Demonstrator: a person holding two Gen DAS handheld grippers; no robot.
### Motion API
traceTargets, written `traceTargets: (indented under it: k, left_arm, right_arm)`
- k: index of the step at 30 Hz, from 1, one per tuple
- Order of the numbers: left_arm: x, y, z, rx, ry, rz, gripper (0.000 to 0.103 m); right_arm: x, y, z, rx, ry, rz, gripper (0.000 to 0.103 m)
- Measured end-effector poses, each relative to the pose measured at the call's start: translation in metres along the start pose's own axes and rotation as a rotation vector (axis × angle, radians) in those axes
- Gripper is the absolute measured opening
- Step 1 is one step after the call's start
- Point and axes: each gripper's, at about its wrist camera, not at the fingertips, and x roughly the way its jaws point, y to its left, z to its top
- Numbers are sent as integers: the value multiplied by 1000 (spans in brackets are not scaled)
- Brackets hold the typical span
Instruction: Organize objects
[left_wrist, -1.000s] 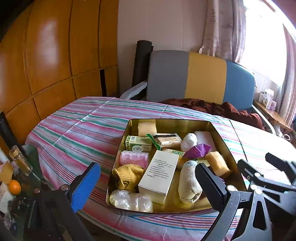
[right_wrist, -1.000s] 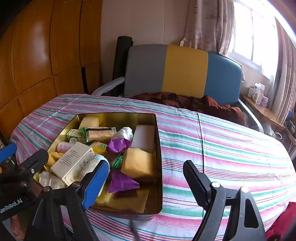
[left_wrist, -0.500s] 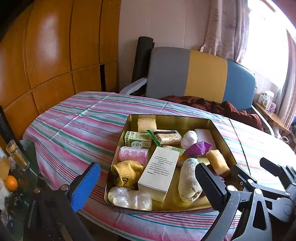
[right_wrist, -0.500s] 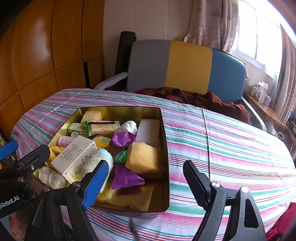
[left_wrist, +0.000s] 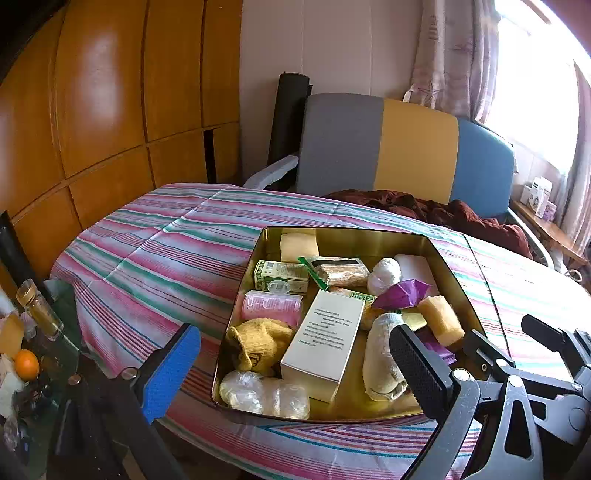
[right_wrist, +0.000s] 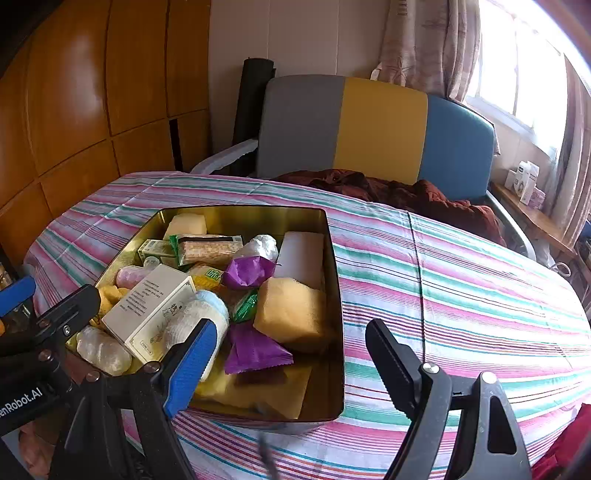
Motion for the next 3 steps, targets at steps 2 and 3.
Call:
traceTargets:
  k: [2,3]
  left_arm:
    - [1,1,0,-2,4,-3,103]
    - [1,1,0,-2,6,-5,103]
  right_arm:
    - [0,1,0,-1,0,2,84]
    - [0,1,0,-1,-1,2,84]
